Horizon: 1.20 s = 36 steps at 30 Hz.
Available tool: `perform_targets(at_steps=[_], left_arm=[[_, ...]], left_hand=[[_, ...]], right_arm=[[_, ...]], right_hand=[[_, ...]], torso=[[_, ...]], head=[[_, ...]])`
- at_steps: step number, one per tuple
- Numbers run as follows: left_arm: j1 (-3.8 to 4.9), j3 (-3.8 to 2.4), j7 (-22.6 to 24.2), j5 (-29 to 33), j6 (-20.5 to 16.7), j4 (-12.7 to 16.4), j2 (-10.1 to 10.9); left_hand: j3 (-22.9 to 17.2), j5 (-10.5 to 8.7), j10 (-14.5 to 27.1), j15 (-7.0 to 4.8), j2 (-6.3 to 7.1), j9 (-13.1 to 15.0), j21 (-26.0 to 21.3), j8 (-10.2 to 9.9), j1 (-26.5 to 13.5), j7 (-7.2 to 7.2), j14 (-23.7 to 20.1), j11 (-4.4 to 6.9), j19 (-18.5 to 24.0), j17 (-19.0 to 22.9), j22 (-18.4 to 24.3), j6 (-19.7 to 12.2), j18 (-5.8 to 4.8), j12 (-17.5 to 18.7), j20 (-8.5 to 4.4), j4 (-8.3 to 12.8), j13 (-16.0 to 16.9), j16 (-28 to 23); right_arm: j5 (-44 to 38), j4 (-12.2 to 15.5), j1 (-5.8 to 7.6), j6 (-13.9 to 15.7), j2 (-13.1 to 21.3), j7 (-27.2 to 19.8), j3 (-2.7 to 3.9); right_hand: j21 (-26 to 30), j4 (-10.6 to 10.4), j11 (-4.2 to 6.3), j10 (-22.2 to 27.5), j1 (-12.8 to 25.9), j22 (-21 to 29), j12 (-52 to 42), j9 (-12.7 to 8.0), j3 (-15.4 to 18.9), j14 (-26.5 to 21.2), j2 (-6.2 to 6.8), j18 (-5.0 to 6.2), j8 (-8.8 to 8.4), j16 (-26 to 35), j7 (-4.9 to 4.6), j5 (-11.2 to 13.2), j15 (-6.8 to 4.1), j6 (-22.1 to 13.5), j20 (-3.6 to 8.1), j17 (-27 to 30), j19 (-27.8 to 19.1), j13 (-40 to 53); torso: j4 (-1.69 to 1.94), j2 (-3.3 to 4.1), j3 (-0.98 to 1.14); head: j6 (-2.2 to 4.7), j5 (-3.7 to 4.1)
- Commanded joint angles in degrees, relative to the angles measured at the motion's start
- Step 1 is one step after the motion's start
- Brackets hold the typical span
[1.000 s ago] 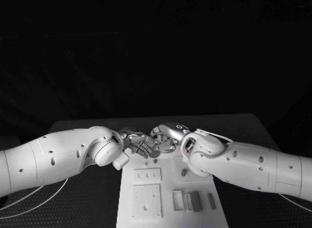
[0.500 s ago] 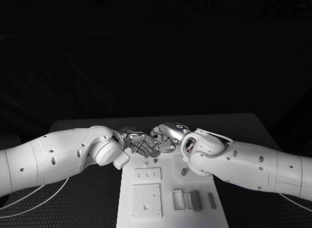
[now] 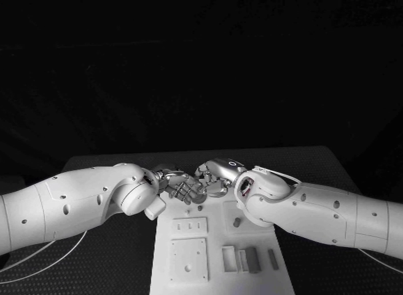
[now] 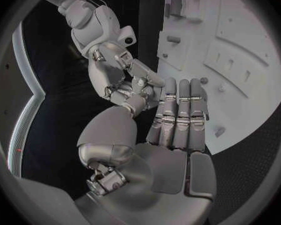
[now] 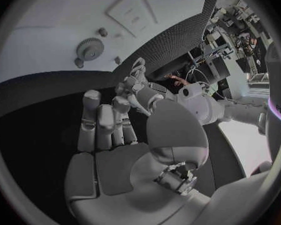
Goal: Assemble the parts on the task board
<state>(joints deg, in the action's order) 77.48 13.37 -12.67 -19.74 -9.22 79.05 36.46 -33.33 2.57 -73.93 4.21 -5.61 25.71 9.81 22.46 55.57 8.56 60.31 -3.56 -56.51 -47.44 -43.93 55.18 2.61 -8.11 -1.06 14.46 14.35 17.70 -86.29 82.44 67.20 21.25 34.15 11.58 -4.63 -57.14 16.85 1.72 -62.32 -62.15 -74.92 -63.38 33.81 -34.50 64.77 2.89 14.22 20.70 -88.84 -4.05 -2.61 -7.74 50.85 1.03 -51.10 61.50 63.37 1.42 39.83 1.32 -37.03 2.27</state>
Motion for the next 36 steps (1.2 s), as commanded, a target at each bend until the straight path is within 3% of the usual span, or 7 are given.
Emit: perform_targets(at_steps=[1,4,7,21,29,32,36], left_arm=[[0.16,-0.11,0.6,-0.8,-0.6,0.0,0.3],[0.16,-0.11,0.6,-0.8,-0.8,0.0,0.3],[0.16,-0.11,0.5,-1.0,-0.9,0.0,0.3],[0.16,-0.1,0.0,-2.2,-0.3,-0.1,0.5],[0.16,-0.1,-0.1,-2.9,-0.2,0.3,0.9],[0.16,-0.09,0.3,-3.2,-1.6,0.5,1.1],[0.15,-0.05,0.7,-4.5,-4.0,1.3,1.6]], left_hand=[[-0.2,0.32,-0.6,-0.09,-0.21,0.3,0.3,0.3,-0.6,-2.27,0.5,0.05,-0.1,-0.2,-0.2,2.8,-0.76,-0.3,-0.3,0.3,0.2,0.2],[-0.2,0.32,-0.9,-0.22,-0.32,0.5,0.4,0.4,-0.7,-2.37,0.7,0.17,-0.2,-0.4,-0.3,3.0,-0.82,-0.4,-0.45,0.5,0.4,0.3],[-0.3,0.32,-1.0,-0.28,-0.35,0.6,0.4,0.5,-0.8,-2.42,0.8,0.22,-0.3,-0.6,-0.4,3.1,-0.85,-0.4,-0.54,0.6,0.5,0.3],[-0.5,0.33,-1.3,-0.48,-0.38,1.0,0.5,0.6,-1.0,-2.56,1.2,0.39,-0.5,-1.0,-0.8,3.3,-0.97,-0.5,-0.76,1.0,0.9,0.3],[-0.5,0.33,-1.3,-0.5,-0.37,1.1,0.5,0.6,-1.0,-2.59,1.2,0.41,-0.5,-1.1,-0.8,3.4,-1.0,-0.6,-0.8,1.1,1.0,0.3],[-0.5,0.33,-1.3,-0.52,-0.34,1.1,0.5,0.6,-1.0,-2.59,1.3,0.42,-0.5,-1.2,-0.9,3.4,-1.02,-0.6,-0.82,1.1,1.0,0.3],[-0.5,0.32,-1.4,-0.52,-0.24,1.2,0.5,0.5,-1.1,-2.56,1.3,0.37,-0.4,-1.3,-0.9,3.3,-1.06,-0.6,-0.84,1.2,1.1,0.3]], right_arm=[[2.8,-0.5,-0.17,-0.2,0.4,-1.1,-0.1],[3.1,-0.5,-0.2,0.0,0.6,-1.4,-0.1],[3.6,-0.5,-0.21,0.0,0.7,-1.4,-0.11],[4.5,0.4,-0.42,0.8,1.4,-1.1,-0.11],[4.3,-1.4,-0.45,2.2,2.1,0.0,-0.11],[4.5,-1.5,-0.46,2.0,2.4,-0.3,-0.11],[5.3,-0.5,-0.68,1.9,3.0,-0.7,-0.11]], right_hand=[[0.4,-0.8,-0.27,1.6,0.8,-0.6,0.5,-0.6,0.2,-0.7,1.58,0.78,-1.13,0.5,-0.77,-0.3,0.32,8.1,-0.14,0.3,-0.4,-0.1],[0.7,-1.9,-0.96,2.1,2.0,-0.5,0.8,-1.0,0.1,-1.1,3.67,0.78,-2.18,0.7,-1.47,-0.3,0.99,6.8,-0.39,0.4,-0.4,-0.2],[0.9,-2.9,-1.21,2.3,2.3,-0.4,0.8,-1.1,-0.3,-1.3,4.76,0.78,-2.54,0.7,-1.73,-0.3,1.28,6.6,-0.49,0.3,-0.4,-0.2],[1.0,-3.8,-1.26,2.3,2.4,-0.4,0.8,-1.1,-0.6,-1.3,5.24,0.78,-2.6,0.8,-1.75,-0.3,1.37,6.9,-0.55,0.3,-0.4,-0.2],[1.6,-5.6,-2.08,3.5,2.4,-0.4,1.2,-1.5,-1.0,-2.2,7.17,0.78,-4.27,1.2,-2.65,-0.3,2.06,4.4,-0.8,0.4,-0.9,-0.3],[1.6,-5.6,-2.1,3.5,2.4,-0.4,1.2,-1.5,-1.1,-2.2,7.26,0.78,-4.29,1.2,-2.67,-0.3,2.09,4.3,-0.81,0.3,-0.9,-0.3],[1.7,-6.4,-2.31,3.8,2.8,-0.4,1.3,-1.5,-1.0,-2.5,8.8,0.78,-4.52,1.3,-2.86,-0.3,2.3,4.0,-0.95,0.4,-1.1,-0.3]], torso=[[-0.04,0.02,0.03],[-0.03,0.02,0.03],[0.05,0.04,0.02],[0.05,0.04,0.05],[0.06,0.0,0.0],[0.05,0.0,0.0],[0.05,0.0,0.05]], head=[[0.03,0.0],[-0.05,-0.01],[-0.04,-0.03],[-0.17,-0.19],[-0.17,-0.19],[-0.17,-0.25],[-0.17,-0.34]])
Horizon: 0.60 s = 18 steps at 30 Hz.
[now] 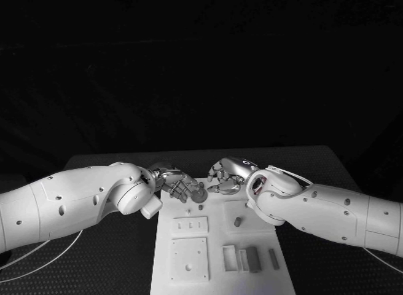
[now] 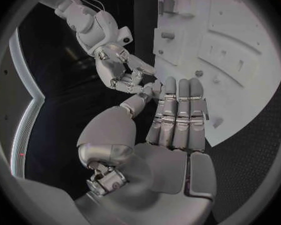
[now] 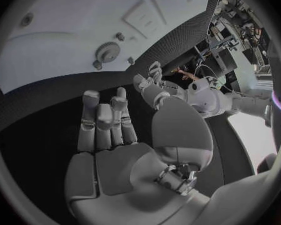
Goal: Assemble the parts on the task board
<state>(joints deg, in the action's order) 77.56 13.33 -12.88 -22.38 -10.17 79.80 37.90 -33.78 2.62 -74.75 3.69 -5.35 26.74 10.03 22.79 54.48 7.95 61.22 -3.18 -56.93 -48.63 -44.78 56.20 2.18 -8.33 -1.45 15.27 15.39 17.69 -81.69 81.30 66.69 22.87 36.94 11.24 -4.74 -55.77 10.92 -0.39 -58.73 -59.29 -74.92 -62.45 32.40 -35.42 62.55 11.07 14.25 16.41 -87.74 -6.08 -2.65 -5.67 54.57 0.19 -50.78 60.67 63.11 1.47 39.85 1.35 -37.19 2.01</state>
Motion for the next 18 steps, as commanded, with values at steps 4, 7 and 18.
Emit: perform_targets(at_steps=[4,7,18], left_arm=[[-0.11,0.48,1.2,-5.0,-7.5,1.9,0.9],[-0.89,0.48,0.7,-7.7,-10.8,2.7,1.5],[-3.59,0.51,-1.4,-12.8,-19.6,7.0,4.4]], left_hand=[[-0.1,0.27,-0.6,0.0,-0.33,0.2,0.3,0.1,0.0,-1.92,0.5,-0.02,0.0,-0.2,-0.2,2.2,-0.64,-0.4,-0.49,0.4,0.2,0.3],[-0.1,0.27,-0.6,0.0,-0.33,0.2,0.3,0.1,0.0,-1.92,0.5,-0.02,0.0,-0.2,-0.2,2.2,-0.64,-0.4,-0.49,0.4,0.2,0.3],[0.6,0.36,-8.3,-4.08,1.71,0.3,5.9,-0.3,1.5,-2.72,7.3,4.11,-5.4,-5.9,-5.2,3.4,-0.1,-8.4,-3.47,0.7,5.8,9.0]], right_arm=[[0.6,0.7,-0.27,1.2,1.1,-0.2,-0.01],[0.8,0.3,-0.3,2.8,2.0,-0.6,-0.01],[16.8,1.0,-0.14,10.0,5.6,-7.6,0.1]], right_hand=[[0.5,-1.0,-0.29,0.4,-0.1,-0.4,0.3,-0.1,-0.1,-0.4,1.02,0.75,-0.37,0.2,-0.93,-0.2,0.32,0.0,-0.17,0.0,-0.3,-0.1],[0.5,-1.0,-0.29,0.4,-0.1,-0.4,0.3,-0.1,-0.1,-0.4,1.02,0.75,-0.37,0.2,-0.93,-0.2,0.32,0.0,-0.17,0.0,-0.3,-0.1],[0.5,-1.6,-0.34,0.3,-0.2,-0.5,0.2,0.0,-0.3,-0.3,0.25,0.75,-0.38,0.2,-0.98,-0.2,0.37,0.0,-0.18,0.0,-0.2,-0.1]], torso=[[0.02,-0.08,0.07],[-0.01,-0.1,0.11],[0.03,-0.09,0.29]], head=[[-0.2,-0.25],[-0.3,-0.39],[-1.33,-0.96]])
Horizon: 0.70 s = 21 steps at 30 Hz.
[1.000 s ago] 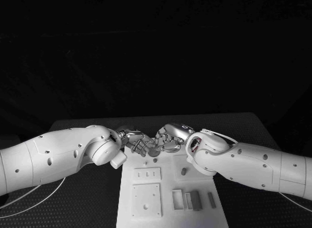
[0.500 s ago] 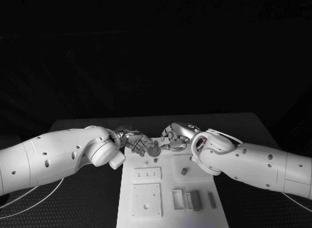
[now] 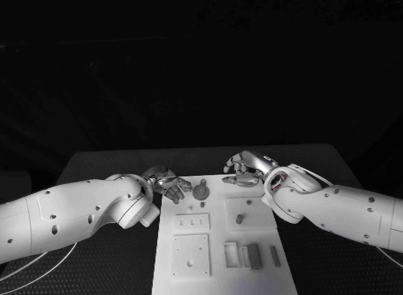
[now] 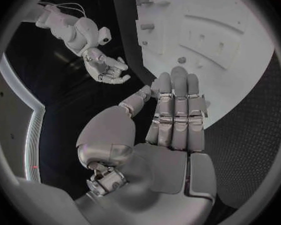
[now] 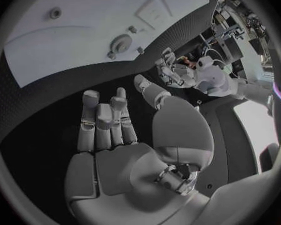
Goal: Assemble the parts on the task board
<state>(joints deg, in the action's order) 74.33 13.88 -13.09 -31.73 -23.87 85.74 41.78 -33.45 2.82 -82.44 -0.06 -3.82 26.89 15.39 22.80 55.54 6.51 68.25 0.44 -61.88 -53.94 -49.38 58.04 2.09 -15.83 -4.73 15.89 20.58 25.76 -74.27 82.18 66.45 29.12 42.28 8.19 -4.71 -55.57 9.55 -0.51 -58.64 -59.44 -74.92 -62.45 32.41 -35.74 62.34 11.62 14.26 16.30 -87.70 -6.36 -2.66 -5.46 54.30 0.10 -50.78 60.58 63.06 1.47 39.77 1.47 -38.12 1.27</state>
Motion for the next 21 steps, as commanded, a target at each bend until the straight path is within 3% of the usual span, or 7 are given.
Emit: perform_targets(at_steps=[1,2,3,5,6,12,21], left_arm=[[-0.48,-0.03,-1.7,-3.7,-6.3,1.5,0.7],[-0.67,-0.03,-2.3,-3.9,-6.7,2.1,0.9],[-0.87,-0.03,-3.0,-4.3,-6.8,2.6,1.2],[-1.16,-0.03,-3.9,-5.0,-6.9,3.2,1.4],[-1.46,-0.02,-5.0,-6.1,-7.2,3.9,1.5],[-3.24,-0.01,-7.9,-11.6,-7.9,5.0,1.3],[-5.52,-0.01,-9.6,-16.8,-8.1,4.0,0.1]], left_hand=[[0.3,0.23,0.4,-0.71,0.22,0.1,1.5,-0.6,0.5,-1.49,-0.4,0.62,-0.2,-1.9,-2.0,1.8,-0.32,-2.5,-0.67,0.0,2.2,2.8],[0.7,0.71,-2.6,-1.37,0.68,0.1,3.2,-0.6,0.7,-1.95,1.5,1.24,-2.1,-3.2,-3.3,2.0,0.01,-5.9,-1.53,0.2,4.3,5.4],[0.3,0.88,0.9,-2.5,0.63,0.1,5.4,-1.2,0.4,-2.37,0.0,1.61,-1.6,-5.8,-6.6,2.5,-0.48,-11.9,-2.65,0.1,9.5,10.1],[-0.2,0.96,2.1,-2.59,0.52,0.2,6.3,-1.5,0.3,-2.43,-0.1,1.73,-1.6,-5.9,-8.1,2.7,-0.6,-15.2,-3.17,0.1,12.1,11.8],[-0.9,0.97,4.5,-2.89,0.54,0.4,7.4,-1.9,-0.2,-2.42,-0.8,1.81,-1.1,-5.6,-10.1,3.0,-0.88,-19.6,-3.72,0.0,15.4,14.2],[-1.2,0.89,5.0,-3.31,1.29,0.9,8.1,-1.9,-0.7,-2.73,-0.7,2.14,-1.5,-4.8,-11.8,3.8,-0.86,-22.6,-4.16,-0.2,17.0,16.7],[-1.5,0.79,4.9,-3.49,2.83,1.5,8.4,-1.4,-0.6,-3.34,-0.6,2.69,-1.9,-3.5,-12.8,5.3,-0.77,-24.0,-4.38,-0.5,17.3,18.3]], right_arm=[[10.9,-0.2,0.12,3.4,0.3,-4.7,0.08],[12.1,-0.5,0.13,3.1,0.3,-4.7,0.08],[12.8,-0.8,0.15,2.8,0.4,-4.8,0.08],[13.0,-1.1,0.2,2.5,0.4,-4.8,0.08],[13.2,-1.8,0.35,2.4,0.3,-4.9,0.08],[13.9,-4.9,0.88,1.9,-0.6,-5.5,0.11],[14.5,-10.5,2.13,0.5,-2.6,-5.7,0.19]], right_hand=[[0.3,-0.3,-0.22,0.2,-0.1,-0.5,0.2,0.0,0.1,-0.1,-0.37,0.74,-0.27,0.2,-0.71,-0.2,0.16,0.3,-0.08,0.0,-0.2,-0.1],[0.3,-0.2,-0.22,0.2,-0.2,-0.5,0.2,0.1,0.1,-0.1,-0.56,0.74,-0.26,0.2,-0.71,-0.2,0.16,0.3,-0.07,0.0,-0.2,-0.1],[0.3,-0.1,-0.22,0.2,-0.2,-0.5,0.2,0.1,0.1,-0.2,-0.81,0.74,-0.25,0.2,-0.71,-0.2,0.17,0.3,-0.07,0.0,-0.2,-0.1],[0.3,-0.1,-0.23,0.2,-0.3,-0.6,0.2,0.1,0.2,-0.2,-0.98,0.74,-0.25,0.2,-0.72,-0.2,0.18,0.3,-0.08,0.0,-0.3,-0.1],[0.3,0.0,-0.24,0.3,-0.3,-0.6,0.2,0.1,0.4,-0.2,-1.11,0.74,-0.26,0.2,-0.72,-0.2,0.18,0.3,-0.09,0.0,-0.3,-0.1],[0.4,0.4,-0.26,0.4,-0.3,-0.6,0.2,0.2,0.6,-0.4,-1.47,0.74,-0.28,0.3,-0.74,-0.2,0.21,0.3,-0.15,0.1,-0.5,-0.1],[0.6,0.8,-0.34,0.8,-0.2,-0.7,0.4,0.3,1.0,-0.7,-1.81,0.74,-0.39,0.4,-0.82,-0.2,0.29,0.1,-0.28,0.1,-0.8,-0.2]], torso=[[0.03,-0.02,0.15],[-0.01,-0.03,0.12],[-0.02,-0.04,0.06],[-0.03,-0.07,0.12],[-0.02,-0.06,0.16],[0.02,-0.26,0.3],[0.2,-0.58,0.76]], head=[[-0.47,-0.24],[-0.61,-0.29],[-0.74,-0.31],[-0.95,-0.37],[-1.26,-0.38],[-2.18,-0.36],[-3.84,-0.34]])
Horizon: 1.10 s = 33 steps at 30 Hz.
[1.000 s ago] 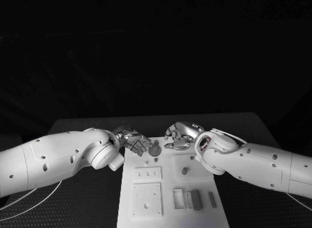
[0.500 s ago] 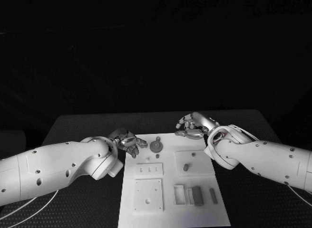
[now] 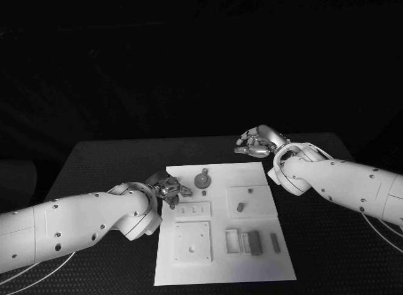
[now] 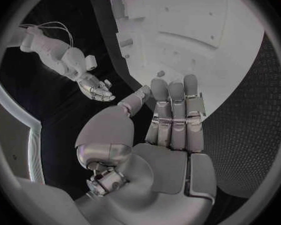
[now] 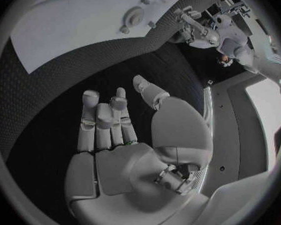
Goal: Assemble the parts on the task board
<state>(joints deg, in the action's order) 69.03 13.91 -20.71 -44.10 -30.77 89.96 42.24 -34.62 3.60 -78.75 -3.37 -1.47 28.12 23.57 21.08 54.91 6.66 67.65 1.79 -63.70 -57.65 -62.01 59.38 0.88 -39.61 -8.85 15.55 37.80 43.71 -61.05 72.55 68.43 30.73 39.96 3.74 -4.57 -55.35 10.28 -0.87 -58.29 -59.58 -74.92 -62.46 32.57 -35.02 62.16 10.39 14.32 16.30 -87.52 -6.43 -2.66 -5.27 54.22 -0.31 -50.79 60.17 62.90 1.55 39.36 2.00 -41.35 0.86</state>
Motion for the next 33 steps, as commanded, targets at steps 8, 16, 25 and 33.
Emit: perform_targets(at_steps=[8,16,25,33], left_arm=[[-0.47,-0.04,-3.4,-6.1,0.5,-0.9,-1.6],[-0.47,-0.04,-6.5,-10.0,5.1,-1.8,-2.9],[-0.97,-0.05,-7.5,-12.0,7.4,-2.6,-4.1],[-2.05,-0.05,-7.7,-14.2,7.0,-3.5,-5.0]], left_hand=[[-0.3,0.06,1.2,-0.27,1.0,0.9,0.3,1.0,-0.3,-3.94,-0.1,1.73,-0.4,1.0,-0.9,5.3,0.49,-1.4,-0.37,-0.6,0.3,1.7],[-0.3,0.32,1.2,-0.33,1.1,1.6,0.3,1.3,-0.5,-4.16,-0.3,1.88,-0.6,1.7,-1.6,6.0,0.55,-2.7,-0.44,-0.8,0.7,3.2],[-0.3,0.33,1.6,-0.07,1.09,2.0,-0.1,1.4,-0.8,-4.25,-1.0,1.93,0.0,2.5,-1.9,6.4,0.5,-2.8,-0.26,-1.0,0.4,3.7],[-0.3,0.36,1.5,-0.03,1.02,2.1,-0.1,1.4,-0.8,-4.29,-1.1,1.97,0.0,2.8,-2.1,6.4,0.53,-2.9,-0.22,-1.0,0.3,3.9]], right_arm=[[1.3,-2.2,0.56,-2.1,-1.2,-1.4,0.07],[1.3,-2.7,0.84,-2.6,-1.9,-1.4,0.07],[1.3,-3.5,1.06,-3.1,-2.5,-1.4,0.08],[1.3,-4.6,1.29,-3.3,-3.0,-1.5,0.08]], right_hand=[[0.5,0.2,-0.02,0.6,0.0,-0.7,0.4,0.1,0.5,-0.6,-0.76,0.68,-0.44,0.3,-0.79,-0.2,0.15,0.1,0.04,0.1,-0.6,-0.1],[0.6,0.2,-0.06,0.7,0.2,-0.7,0.5,0.1,0.6,-0.8,-0.95,0.68,-0.48,0.4,-0.82,-0.2,0.18,0.1,-0.05,0.1,-0.7,-0.2],[0.6,0.3,-0.08,0.8,0.3,-0.7,0.5,0.2,0.7,-0.9,-1.05,0.68,-0.51,0.4,-0.84,-0.2,0.2,0.0,-0.09,0.2,-0.8,-0.2],[0.7,0.3,-0.09,0.8,0.3,-0.7,0.5,0.2,0.7,-0.9,-1.09,0.68,-0.52,0.5,-0.85,-0.2,0.21,0.0,-0.12,0.2,-0.9,-0.2]], torso=[[0.13,-0.19,0.43],[0.14,-0.19,0.42],[0.13,-0.19,0.37],[0.19,-0.18,0.35]], head=[[-1.36,0.14],[-2.18,0.42],[-2.72,0.51],[-2.94,0.54]])
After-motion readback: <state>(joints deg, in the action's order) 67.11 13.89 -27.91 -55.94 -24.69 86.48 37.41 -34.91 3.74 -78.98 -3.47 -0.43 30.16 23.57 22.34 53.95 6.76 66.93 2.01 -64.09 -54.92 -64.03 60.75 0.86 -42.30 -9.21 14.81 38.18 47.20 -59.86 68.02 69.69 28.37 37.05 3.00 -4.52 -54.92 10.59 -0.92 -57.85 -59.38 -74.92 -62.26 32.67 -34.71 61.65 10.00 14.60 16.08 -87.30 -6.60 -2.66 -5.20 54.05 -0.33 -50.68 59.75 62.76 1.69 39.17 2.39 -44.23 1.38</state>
